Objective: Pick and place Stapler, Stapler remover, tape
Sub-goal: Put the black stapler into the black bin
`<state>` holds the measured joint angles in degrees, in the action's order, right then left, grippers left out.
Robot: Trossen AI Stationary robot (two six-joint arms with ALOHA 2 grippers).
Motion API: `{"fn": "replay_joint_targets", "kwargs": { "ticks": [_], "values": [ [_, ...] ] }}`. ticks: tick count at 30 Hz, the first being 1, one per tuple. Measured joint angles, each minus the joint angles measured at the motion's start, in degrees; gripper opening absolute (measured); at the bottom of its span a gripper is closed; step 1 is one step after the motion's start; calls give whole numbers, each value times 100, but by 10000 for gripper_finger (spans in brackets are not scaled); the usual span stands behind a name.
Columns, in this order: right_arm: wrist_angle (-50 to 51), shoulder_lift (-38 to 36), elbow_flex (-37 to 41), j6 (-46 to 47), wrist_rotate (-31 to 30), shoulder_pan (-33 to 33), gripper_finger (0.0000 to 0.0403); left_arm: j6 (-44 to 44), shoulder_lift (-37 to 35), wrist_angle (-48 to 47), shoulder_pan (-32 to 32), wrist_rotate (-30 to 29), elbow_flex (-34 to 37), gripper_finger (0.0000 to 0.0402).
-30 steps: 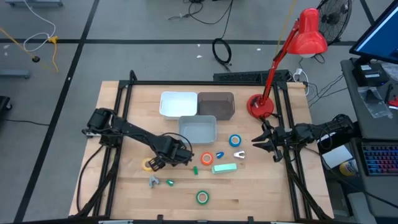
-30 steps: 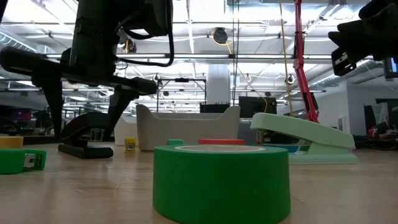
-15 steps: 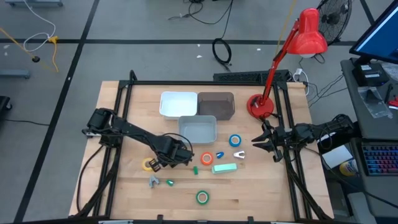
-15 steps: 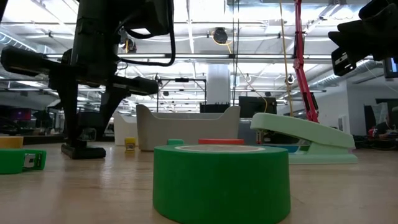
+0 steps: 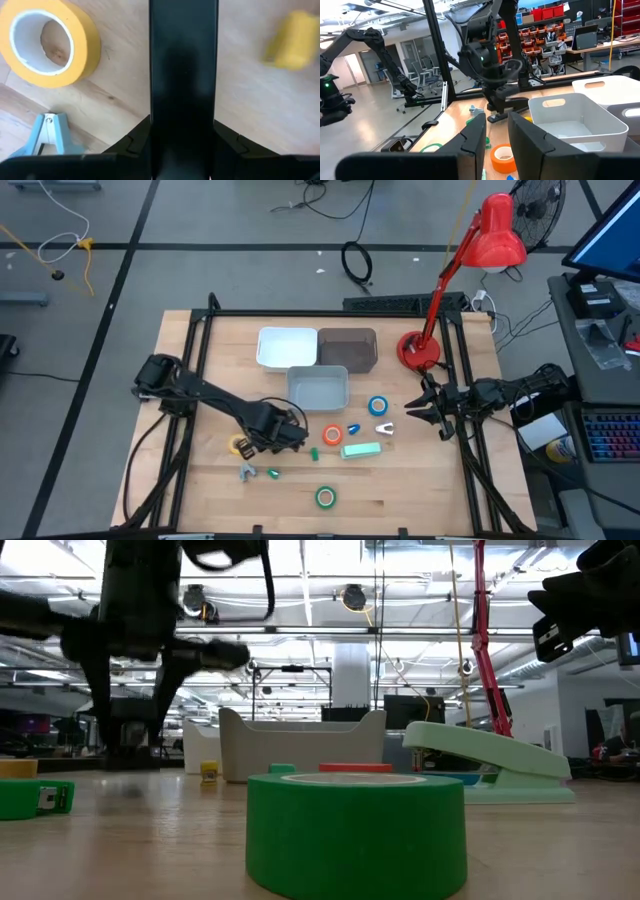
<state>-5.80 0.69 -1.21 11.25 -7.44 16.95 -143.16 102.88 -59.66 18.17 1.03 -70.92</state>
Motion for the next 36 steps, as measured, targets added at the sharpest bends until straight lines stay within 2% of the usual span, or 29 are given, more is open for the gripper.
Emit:
{"fn": "replay_joint_targets", "kwargs": {
  "ticks": [8,14,17,21,27,32,36],
  "values": [
    [-24,0,0,0,-13,0,73,-74,-578,-774,126,-576,-406,130],
    [-136,2,1,0,-20,0,73,312,-678,-1838,275,-921,-1307,130],
    [-586,4,1,0,-43,0,73,749,-683,-2100,328,-1345,-1759,130],
    [-1389,10,2,0,-45,0,73,1468,-674,-2103,319,-1943,-2194,130],
    [-1531,292,-74,-508,-33,0,73,3122,-672,-1761,130,-2147,-2432,130],
    [-1059,1028,-464,-1305,-35,-13,73,4603,-668,-1091,-134,-2161,-2434,130],
    [-1081,1836,-966,-1755,-61,-15,73,5608,-628,-580,-381,-2168,-2434,130]
  ]
}}
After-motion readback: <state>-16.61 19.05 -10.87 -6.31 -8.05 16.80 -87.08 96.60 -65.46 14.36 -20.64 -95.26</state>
